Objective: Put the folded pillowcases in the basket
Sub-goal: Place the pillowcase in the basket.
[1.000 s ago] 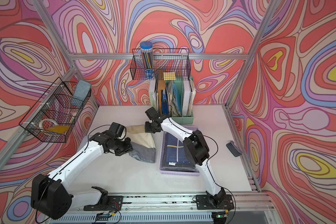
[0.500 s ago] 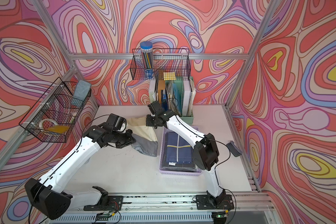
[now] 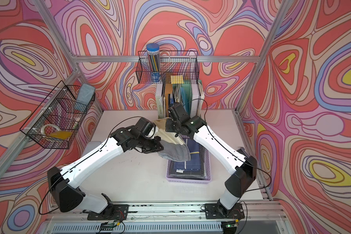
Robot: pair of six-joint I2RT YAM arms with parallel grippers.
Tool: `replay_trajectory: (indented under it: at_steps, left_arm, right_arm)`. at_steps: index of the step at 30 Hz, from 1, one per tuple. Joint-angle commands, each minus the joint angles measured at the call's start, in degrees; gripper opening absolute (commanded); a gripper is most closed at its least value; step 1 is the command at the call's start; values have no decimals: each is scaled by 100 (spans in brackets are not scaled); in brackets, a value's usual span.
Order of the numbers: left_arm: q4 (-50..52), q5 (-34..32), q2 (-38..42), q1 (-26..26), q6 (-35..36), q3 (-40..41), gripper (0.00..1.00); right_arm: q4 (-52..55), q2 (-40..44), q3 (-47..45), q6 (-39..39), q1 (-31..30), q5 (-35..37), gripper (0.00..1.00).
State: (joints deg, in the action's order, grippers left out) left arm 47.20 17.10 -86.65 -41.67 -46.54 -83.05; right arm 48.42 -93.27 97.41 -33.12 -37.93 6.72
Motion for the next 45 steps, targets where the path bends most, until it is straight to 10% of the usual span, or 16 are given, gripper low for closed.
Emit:
replay_trajectory:
  at_steps: [1,14,45]
  left_arm:
    - [-526,194,-317,-289,-23,-368,0]
    - [-1038,332,-1345,-688,-218,-596,0]
    - [-2026,341,-1738,-715,-384,1328,0]
  right_arm:
    - [414,579,-381,30,257,454,0]
    - [159,992,-1605,368,1407,-35,0]
    - [-829,-27,-2840,588,2082,43,0]
